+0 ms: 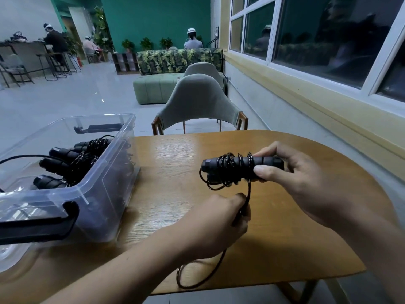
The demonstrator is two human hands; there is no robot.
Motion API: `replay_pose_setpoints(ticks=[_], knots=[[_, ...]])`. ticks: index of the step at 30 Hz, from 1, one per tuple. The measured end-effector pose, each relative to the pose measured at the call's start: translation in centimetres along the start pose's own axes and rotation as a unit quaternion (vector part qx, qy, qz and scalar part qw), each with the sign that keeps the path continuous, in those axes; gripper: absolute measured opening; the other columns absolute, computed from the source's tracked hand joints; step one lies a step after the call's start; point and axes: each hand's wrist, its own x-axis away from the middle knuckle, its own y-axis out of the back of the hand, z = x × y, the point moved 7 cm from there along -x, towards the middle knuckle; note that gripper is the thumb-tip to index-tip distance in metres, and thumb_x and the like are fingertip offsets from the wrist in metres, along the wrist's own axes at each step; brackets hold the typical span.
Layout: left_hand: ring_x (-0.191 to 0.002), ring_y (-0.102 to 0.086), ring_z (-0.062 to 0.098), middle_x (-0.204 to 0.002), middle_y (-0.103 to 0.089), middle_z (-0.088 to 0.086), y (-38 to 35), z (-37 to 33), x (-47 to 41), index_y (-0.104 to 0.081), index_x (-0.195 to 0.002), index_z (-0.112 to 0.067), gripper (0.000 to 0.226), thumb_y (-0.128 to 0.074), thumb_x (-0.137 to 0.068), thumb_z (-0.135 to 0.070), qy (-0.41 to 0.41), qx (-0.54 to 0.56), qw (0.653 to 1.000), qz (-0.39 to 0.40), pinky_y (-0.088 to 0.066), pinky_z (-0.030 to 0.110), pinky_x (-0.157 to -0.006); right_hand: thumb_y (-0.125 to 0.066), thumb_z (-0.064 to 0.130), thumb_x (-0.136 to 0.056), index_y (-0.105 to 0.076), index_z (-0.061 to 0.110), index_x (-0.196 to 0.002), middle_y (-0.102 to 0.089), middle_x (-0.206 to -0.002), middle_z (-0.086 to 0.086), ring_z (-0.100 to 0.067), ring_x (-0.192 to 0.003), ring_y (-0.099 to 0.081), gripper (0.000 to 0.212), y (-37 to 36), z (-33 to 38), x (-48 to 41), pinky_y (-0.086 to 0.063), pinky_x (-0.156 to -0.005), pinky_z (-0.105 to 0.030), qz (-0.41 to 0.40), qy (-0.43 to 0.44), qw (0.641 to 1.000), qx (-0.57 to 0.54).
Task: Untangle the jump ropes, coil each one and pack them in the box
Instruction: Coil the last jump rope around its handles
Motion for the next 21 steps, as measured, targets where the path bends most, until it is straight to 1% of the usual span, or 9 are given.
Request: replay_pose_setpoints(ticks=[3, 5, 7, 9, 11, 13, 15, 17, 21], knots=[[-0.070, -0.058, 0.017, -0.082, -0.063, -0.004, 0.7, -0.3, 0.2, -0.056, -0.103, -0.026, 0.006, -0.053, -0.102, -0.030, -0.007, -0.029, 1.000, -0.008, -0.052, 0.043, -0.065, -0.079, 0.037, -0.096, -0.073, 0.031, -0.111, -0.067, -0.112, 0.002, -0.020, -0.102, -0.068, 0.018, 0.0, -0.7, -0.2, -0.054, -0.095, -0.044, -0.008, -0.001, 0.996, 0.086], [-0.072, -0.059, 0.018, -0.085, -0.065, -0.003, 1.4, -0.4, 0.5, -0.058, -0.104, -0.025, 0.009, -0.053, -0.102, -0.032, -0.020, -0.052, 0.998, -0.018, -0.052, 0.043, -0.065, -0.079, 0.034, -0.096, -0.073, 0.033, -0.110, -0.065, -0.111, 0.008, -0.015, -0.098, -0.067, 0.016, -0.2, -0.9, -0.3, -0.053, -0.091, -0.039, -0.005, -0.009, 0.994, 0.110], [-0.069, -0.055, 0.010, -0.083, -0.063, -0.007, 2.4, -0.5, 0.9, -0.061, -0.106, -0.027, 0.010, -0.058, -0.097, -0.031, -0.029, -0.065, 0.997, -0.034, -0.048, 0.031, -0.061, -0.079, 0.034, -0.094, -0.073, 0.034, -0.106, -0.064, -0.109, 0.013, -0.009, -0.095, -0.066, 0.013, -0.4, -1.2, -0.3, -0.049, -0.085, -0.031, 0.008, -0.024, 0.990, 0.136], [-0.067, -0.051, 0.007, -0.081, -0.060, -0.011, 3.4, -0.6, 1.4, -0.063, -0.106, -0.031, 0.012, -0.061, -0.094, -0.031, -0.041, -0.071, 0.995, -0.054, -0.040, 0.022, -0.057, -0.079, 0.036, -0.094, -0.073, 0.036, -0.105, -0.064, -0.109, 0.014, -0.006, -0.095, -0.064, 0.012, -0.7, -1.5, -0.4, -0.048, -0.084, -0.031, 0.026, -0.039, 0.985, 0.166], [-0.069, -0.054, 0.010, -0.083, -0.065, -0.010, 4.3, -0.5, 1.7, -0.063, -0.105, -0.032, 0.012, -0.061, -0.094, -0.032, -0.059, -0.074, 0.992, -0.084, -0.046, 0.029, -0.060, -0.079, 0.038, -0.094, -0.074, 0.037, -0.106, -0.064, -0.109, 0.015, -0.006, -0.096, -0.063, 0.013, -0.9, -1.9, -0.4, -0.051, -0.089, -0.035, 0.046, -0.056, 0.980, 0.183], [-0.070, -0.060, 0.012, -0.085, -0.070, -0.009, 4.9, -0.2, 1.9, -0.062, -0.104, -0.034, 0.008, -0.063, -0.096, -0.033, -0.073, -0.048, 0.991, -0.106, -0.050, 0.037, -0.061, -0.079, 0.039, -0.094, -0.074, 0.037, -0.105, -0.064, -0.108, 0.016, -0.005, -0.097, -0.063, 0.012, -1.5, -2.2, -0.3, -0.052, -0.091, -0.034, 0.078, -0.071, 0.976, 0.193], [-0.074, -0.064, 0.008, -0.086, -0.072, -0.014, 5.6, 0.2, 1.9, -0.065, -0.100, -0.034, 0.005, -0.066, -0.095, -0.035, -0.076, -0.028, 0.989, -0.119, -0.053, 0.037, -0.063, -0.077, 0.040, -0.095, -0.074, 0.038, -0.104, -0.063, -0.109, 0.016, -0.003, -0.099, -0.062, 0.010, -2.3, -2.3, -0.1, -0.051, -0.092, -0.030, 0.118, -0.078, 0.969, 0.204], [-0.076, -0.063, 0.006, -0.086, -0.069, -0.017, 6.3, 0.5, 1.9, -0.068, -0.098, -0.032, 0.010, -0.065, -0.094, -0.041, -0.082, -0.029, 0.987, -0.133, -0.053, 0.037, -0.065, -0.074, 0.041, -0.097, -0.074, 0.040, -0.106, -0.063, -0.111, 0.015, -0.002, -0.101, -0.061, 0.009, -2.9, -2.5, 0.0, -0.051, -0.094, -0.031, 0.149, -0.081, 0.962, 0.212], [-0.079, -0.062, 0.010, -0.088, -0.064, -0.016, 7.3, 1.2, 1.7, -0.072, -0.099, -0.032, 0.014, -0.066, -0.095, -0.044, -0.101, -0.028, 0.982, -0.159, -0.052, 0.040, -0.065, -0.072, 0.039, -0.101, -0.075, 0.035, -0.114, -0.068, -0.109, 0.011, -0.012, -0.101, -0.066, 0.014, -3.5, -2.6, 0.2, -0.055, -0.095, -0.035, 0.185, -0.088, 0.967, 0.149]])
